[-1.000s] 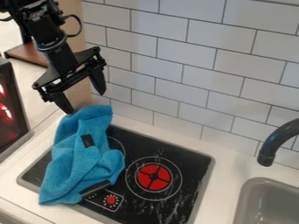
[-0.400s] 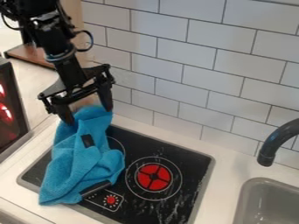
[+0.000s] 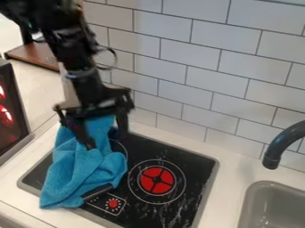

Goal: Fold the cloth from right to left

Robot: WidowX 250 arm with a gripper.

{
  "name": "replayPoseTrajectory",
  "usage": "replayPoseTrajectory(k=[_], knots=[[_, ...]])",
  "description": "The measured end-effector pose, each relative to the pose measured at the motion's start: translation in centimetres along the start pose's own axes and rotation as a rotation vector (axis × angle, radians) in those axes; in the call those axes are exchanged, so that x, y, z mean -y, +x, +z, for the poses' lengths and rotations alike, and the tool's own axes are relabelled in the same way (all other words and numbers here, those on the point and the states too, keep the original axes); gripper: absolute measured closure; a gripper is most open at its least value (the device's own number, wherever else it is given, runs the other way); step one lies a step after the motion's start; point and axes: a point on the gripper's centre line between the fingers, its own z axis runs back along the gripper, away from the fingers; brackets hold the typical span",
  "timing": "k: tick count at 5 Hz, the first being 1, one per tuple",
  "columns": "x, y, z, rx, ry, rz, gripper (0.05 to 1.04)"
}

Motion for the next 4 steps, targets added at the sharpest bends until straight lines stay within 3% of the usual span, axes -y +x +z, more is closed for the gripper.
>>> replayPoseTrajectory(k=[2, 4], knots=[[0.1, -1.9, -2.9, -0.007, 0.071, -0.149, 0.085], [0.2, -2.5, -6.1, 0.019, 0.187, -0.209, 0.085]])
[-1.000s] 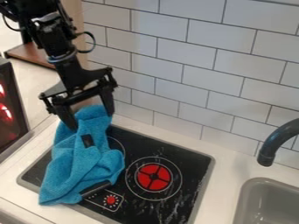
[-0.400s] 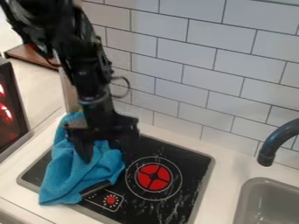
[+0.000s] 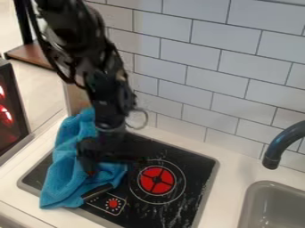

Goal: Fold the cloth from right to left

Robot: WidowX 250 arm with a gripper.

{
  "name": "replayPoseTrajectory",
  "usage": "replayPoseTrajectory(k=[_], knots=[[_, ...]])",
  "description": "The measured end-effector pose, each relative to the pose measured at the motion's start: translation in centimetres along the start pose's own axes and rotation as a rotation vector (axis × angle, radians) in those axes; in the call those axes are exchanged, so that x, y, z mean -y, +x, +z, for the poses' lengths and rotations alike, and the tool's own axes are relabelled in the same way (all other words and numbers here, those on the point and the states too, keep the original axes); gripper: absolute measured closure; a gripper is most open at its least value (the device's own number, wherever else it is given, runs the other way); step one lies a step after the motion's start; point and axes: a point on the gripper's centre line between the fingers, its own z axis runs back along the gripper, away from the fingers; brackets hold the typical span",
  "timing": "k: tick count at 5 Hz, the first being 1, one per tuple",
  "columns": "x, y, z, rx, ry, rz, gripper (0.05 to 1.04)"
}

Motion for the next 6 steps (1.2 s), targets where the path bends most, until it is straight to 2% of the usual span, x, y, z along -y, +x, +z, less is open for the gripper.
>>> replayPoseTrajectory(k=[2, 3, 4, 5, 6], knots=[[0.0, -0.9, -1.9, -0.039, 0.037, -0.026, 0.085], [-0.3, -0.7, -2.7, -0.064, 0.039, -0.012, 0.085], [-0.9, -0.2, -3.2, -0.065, 0.067, 0.006, 0.135], [-2.0, 1.7, -3.8, -0.031, 0.094, 0.054, 0.358], [-2.3, 2.1, -3.8, -0.015, 0.092, 0.064, 0.602]])
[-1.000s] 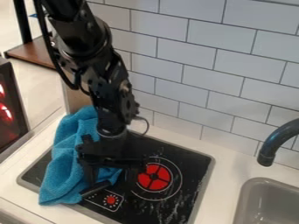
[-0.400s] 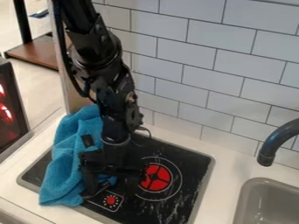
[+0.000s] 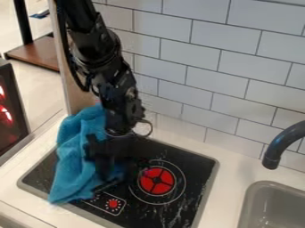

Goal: Fold the cloth from right to left

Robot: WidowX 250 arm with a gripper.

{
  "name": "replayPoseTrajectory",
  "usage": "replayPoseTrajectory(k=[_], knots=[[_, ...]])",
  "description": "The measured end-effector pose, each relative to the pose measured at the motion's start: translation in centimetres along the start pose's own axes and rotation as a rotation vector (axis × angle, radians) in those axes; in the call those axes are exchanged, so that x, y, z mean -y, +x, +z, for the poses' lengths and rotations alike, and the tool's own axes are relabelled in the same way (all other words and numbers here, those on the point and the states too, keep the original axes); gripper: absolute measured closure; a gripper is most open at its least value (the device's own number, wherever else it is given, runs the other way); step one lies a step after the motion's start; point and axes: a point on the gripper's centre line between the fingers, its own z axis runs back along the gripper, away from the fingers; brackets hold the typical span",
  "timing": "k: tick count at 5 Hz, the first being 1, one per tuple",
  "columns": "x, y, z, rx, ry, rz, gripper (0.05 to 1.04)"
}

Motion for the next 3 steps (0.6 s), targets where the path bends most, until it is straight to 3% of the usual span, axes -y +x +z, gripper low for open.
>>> replayPoseTrajectory(k=[1, 3], knots=[[0.13, -0.1, -0.04, -0.006, -0.008, 0.016, 0.766], [0.58, -0.62, 0.65, -0.008, -0.042, -0.005, 0.934]])
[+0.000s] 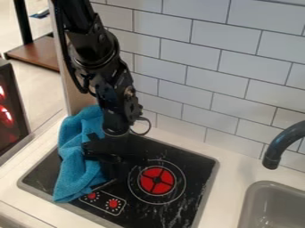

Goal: Fold the cloth from right to left

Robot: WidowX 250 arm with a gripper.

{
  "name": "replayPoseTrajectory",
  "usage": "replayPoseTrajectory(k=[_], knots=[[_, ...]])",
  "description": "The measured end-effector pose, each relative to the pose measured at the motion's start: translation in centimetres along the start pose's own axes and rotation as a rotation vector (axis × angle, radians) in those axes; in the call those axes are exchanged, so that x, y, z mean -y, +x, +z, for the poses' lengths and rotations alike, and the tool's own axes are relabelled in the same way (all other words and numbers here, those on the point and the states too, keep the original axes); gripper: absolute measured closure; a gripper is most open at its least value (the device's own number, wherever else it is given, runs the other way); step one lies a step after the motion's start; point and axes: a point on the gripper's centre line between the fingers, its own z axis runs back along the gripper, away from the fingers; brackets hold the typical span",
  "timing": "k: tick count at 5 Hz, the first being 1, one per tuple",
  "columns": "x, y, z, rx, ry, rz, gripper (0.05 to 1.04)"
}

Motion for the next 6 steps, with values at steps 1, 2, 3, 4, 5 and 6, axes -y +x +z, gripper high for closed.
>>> replayPoseTrajectory(k=[1, 2, 3, 4, 5, 6], knots=[[0.8, -2.4, 0.9, -0.069, -0.041, -0.021, 1.002], [2.1, -2.4, 3.2, -0.048, -0.098, -0.024, 1.02], [2.7, -2.9, 4.1, -0.07, -0.125, -0.015, 1.024], [3.6, -2.8, 5.6, -0.065, -0.162, -0.015, 1.026], [4.5, -2.1, 7.6, -0.043, -0.215, -0.011, 1.026], [4.7, -1.0, 8.8, -0.049, -0.235, -0.001, 1.028]])
